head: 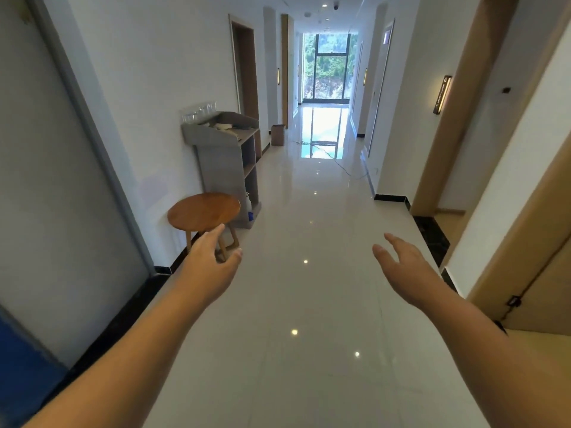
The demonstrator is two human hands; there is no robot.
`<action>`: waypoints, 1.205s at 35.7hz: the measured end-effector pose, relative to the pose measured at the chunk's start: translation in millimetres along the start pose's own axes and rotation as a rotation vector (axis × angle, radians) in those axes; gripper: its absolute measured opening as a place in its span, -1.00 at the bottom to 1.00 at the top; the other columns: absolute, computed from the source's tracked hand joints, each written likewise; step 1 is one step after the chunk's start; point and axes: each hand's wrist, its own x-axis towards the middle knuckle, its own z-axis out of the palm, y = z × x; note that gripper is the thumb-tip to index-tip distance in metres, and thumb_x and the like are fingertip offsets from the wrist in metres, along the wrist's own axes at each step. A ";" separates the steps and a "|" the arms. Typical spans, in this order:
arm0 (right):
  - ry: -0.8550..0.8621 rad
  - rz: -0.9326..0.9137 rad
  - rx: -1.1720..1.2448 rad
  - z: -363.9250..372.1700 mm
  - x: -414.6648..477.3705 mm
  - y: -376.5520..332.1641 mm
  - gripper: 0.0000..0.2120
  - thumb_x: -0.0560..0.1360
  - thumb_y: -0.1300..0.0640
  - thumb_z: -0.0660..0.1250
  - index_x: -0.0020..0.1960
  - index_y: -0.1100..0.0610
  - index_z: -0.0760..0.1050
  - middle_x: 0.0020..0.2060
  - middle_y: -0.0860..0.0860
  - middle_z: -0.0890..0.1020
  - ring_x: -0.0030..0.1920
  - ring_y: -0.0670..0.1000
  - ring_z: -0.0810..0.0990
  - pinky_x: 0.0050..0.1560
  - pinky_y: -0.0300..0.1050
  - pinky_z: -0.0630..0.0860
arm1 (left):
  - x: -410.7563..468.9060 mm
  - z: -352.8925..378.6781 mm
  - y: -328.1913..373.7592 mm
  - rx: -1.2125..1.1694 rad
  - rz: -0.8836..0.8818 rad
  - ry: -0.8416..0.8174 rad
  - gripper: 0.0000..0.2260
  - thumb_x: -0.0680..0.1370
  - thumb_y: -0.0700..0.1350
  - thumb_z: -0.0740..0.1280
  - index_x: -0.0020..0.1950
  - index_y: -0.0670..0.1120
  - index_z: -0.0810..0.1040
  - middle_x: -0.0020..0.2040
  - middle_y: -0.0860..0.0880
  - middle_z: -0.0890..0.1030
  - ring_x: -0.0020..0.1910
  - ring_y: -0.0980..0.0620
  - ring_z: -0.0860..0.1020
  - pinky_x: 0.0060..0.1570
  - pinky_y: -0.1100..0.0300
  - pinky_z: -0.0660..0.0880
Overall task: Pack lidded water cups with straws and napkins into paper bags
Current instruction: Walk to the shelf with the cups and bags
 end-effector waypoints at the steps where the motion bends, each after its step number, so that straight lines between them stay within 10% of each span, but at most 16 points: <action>1: 0.009 0.012 0.006 0.9 16.7 5.1 -0.34 0.69 -0.33 0.13 0.71 -0.09 0.15 0.68 0.05 0.23 0.66 0.12 0.22 0.59 0.18 0.23 | 18.0 9.0 -0.8 0.002 0.008 -0.003 -0.33 0.63 0.19 0.36 0.68 0.15 0.18 0.63 0.04 0.29 0.51 0.03 0.37 0.32 0.07 0.38; 5: 0.012 0.056 0.011 6.3 89.9 31.0 -0.33 0.68 -0.35 0.12 0.71 -0.10 0.15 0.69 0.04 0.23 0.66 0.14 0.23 0.59 0.21 0.24 | 92.3 43.3 -3.3 0.022 0.018 -0.031 -0.32 0.64 0.18 0.35 0.69 0.11 0.16 0.68 0.03 0.24 0.65 -0.03 0.22 0.55 -0.13 0.31; 16: -0.056 0.165 0.110 24.3 324.1 67.5 -0.27 0.65 -0.39 0.17 0.70 -0.06 0.20 0.66 0.11 0.25 0.62 0.21 0.30 0.51 0.20 0.33 | 291.5 95.7 -8.2 -0.017 -0.198 0.090 -0.38 0.64 0.22 0.32 0.66 0.16 0.21 0.45 0.07 0.52 0.51 -0.13 0.42 0.28 -0.05 0.43; 36: -0.192 0.001 0.032 158.8 673.9 -35.8 -0.20 0.55 -0.51 0.16 0.69 -0.20 0.14 0.68 -0.01 0.19 0.65 0.12 0.26 0.53 0.16 0.31 | 628.1 164.8 -83.1 0.019 -0.228 0.193 -0.36 0.65 0.22 0.31 0.68 0.09 0.22 0.65 -0.04 0.31 0.60 -0.12 0.31 0.51 -0.18 0.35; 43: -0.090 0.099 -0.036 153.1 794.7 -36.2 -0.24 0.60 -0.43 0.21 0.69 -0.12 0.20 0.65 0.08 0.27 0.62 0.16 0.31 0.51 0.15 0.34 | 784.9 244.8 -63.2 0.032 -0.137 -0.009 -0.40 0.66 0.24 0.28 0.66 0.17 0.19 0.67 -0.05 0.22 0.62 -0.17 0.27 0.49 -0.24 0.39</action>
